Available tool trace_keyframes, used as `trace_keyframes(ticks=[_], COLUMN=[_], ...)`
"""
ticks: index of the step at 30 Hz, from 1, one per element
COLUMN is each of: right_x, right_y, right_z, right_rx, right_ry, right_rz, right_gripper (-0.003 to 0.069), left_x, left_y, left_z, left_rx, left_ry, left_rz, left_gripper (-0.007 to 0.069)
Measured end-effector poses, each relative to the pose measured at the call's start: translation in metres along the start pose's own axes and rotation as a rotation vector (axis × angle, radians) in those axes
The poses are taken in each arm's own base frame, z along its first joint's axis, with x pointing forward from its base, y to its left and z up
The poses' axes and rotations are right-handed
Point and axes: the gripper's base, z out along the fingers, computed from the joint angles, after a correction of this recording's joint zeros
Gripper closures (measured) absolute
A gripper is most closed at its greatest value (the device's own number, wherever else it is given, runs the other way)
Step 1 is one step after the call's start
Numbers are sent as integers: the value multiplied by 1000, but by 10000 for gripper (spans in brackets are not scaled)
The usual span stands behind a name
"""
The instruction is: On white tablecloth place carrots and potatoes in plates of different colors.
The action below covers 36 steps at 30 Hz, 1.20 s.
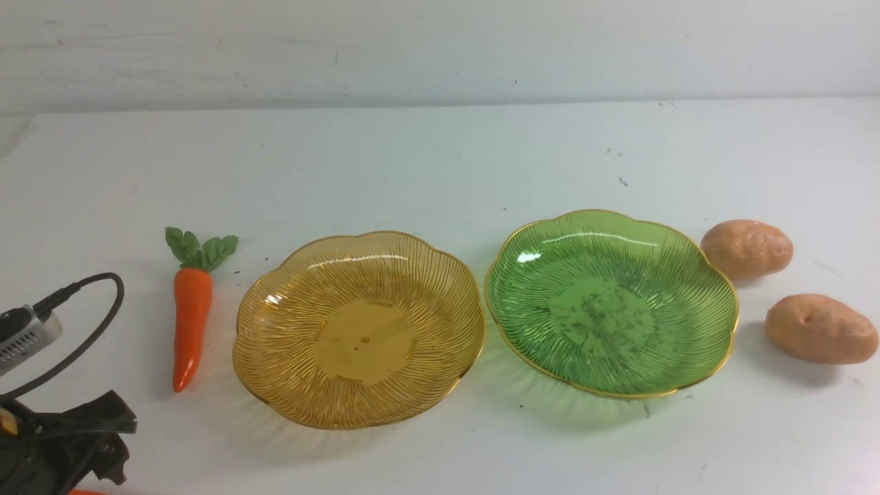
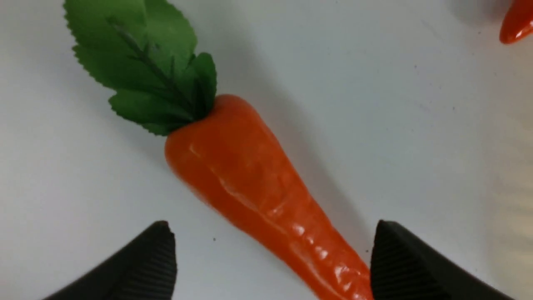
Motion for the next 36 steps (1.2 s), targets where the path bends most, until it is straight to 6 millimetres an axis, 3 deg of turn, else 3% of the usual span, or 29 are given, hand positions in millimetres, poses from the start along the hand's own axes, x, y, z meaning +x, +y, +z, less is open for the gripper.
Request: trace_keyframes(ticks=[9, 14, 17, 19, 22, 25, 29, 33, 36], right_x=[0, 1, 1, 1, 1, 1, 1, 1, 0], right_y=[0, 0, 0, 0, 0, 0, 0, 0, 0], right_z=[0, 0, 0, 0, 0, 0, 0, 0, 0], right_rx=[0, 0, 0, 0, 0, 0, -2, -3, -3], right_ry=[3, 11, 11, 11, 11, 11, 11, 7, -3], right_rz=[0, 0, 0, 0, 0, 0, 1, 1, 1], right_gripper=[674, 674, 674, 674, 674, 674, 674, 674, 674], left_x=[-3, -5, -7, -9, -11, -13, -26, -40, -41], left_y=[-7, -10, -13, -15, -17, -19, -36, -69, -100], left_z=[37, 59, 63, 63, 61, 50, 9, -42, -67], left_rx=[-102, -134, -134, -121, -119, -143, -74, 119, 254], left_ry=[69, 83, 87, 84, 91, 124, 112, 43, 33], left_rz=[-198, -198, -128, -41, 88, 210, 338, 458, 559], left_gripper=[50, 68, 169, 286, 373, 388, 392, 393, 393])
